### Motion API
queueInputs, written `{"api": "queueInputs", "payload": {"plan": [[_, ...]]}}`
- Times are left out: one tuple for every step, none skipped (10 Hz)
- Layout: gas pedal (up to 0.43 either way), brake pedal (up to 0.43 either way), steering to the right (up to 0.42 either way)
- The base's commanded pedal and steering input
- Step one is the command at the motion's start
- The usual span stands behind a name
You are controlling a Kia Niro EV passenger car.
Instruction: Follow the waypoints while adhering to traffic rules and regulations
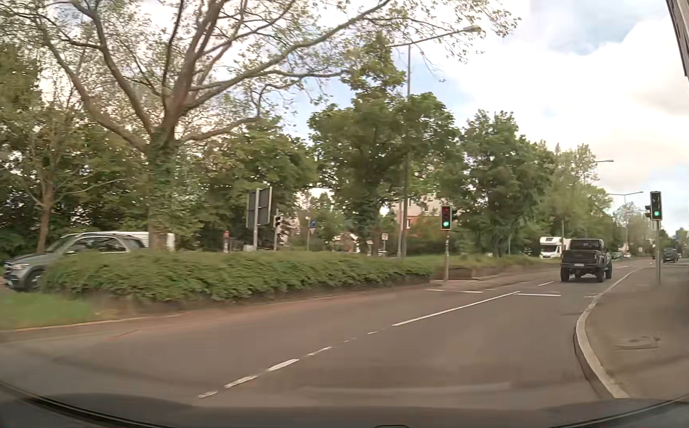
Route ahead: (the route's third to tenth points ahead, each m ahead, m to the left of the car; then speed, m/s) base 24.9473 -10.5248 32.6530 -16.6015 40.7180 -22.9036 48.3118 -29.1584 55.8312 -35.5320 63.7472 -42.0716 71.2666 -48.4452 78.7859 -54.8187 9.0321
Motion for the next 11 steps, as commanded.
{"api": "queueInputs", "payload": {"plan": [[0.157,0.000,0.247],[0.209,0.000,0.241],[0.240,0.000,0.235],[0.240,0.000,0.227],[0.240,0.000,0.217],[0.260,0.000,0.210],[0.260,0.000,0.199],[0.260,0.000,0.183],[0.260,0.000,0.172],[0.268,0.000,0.153],[0.268,0.000,0.133]]}}
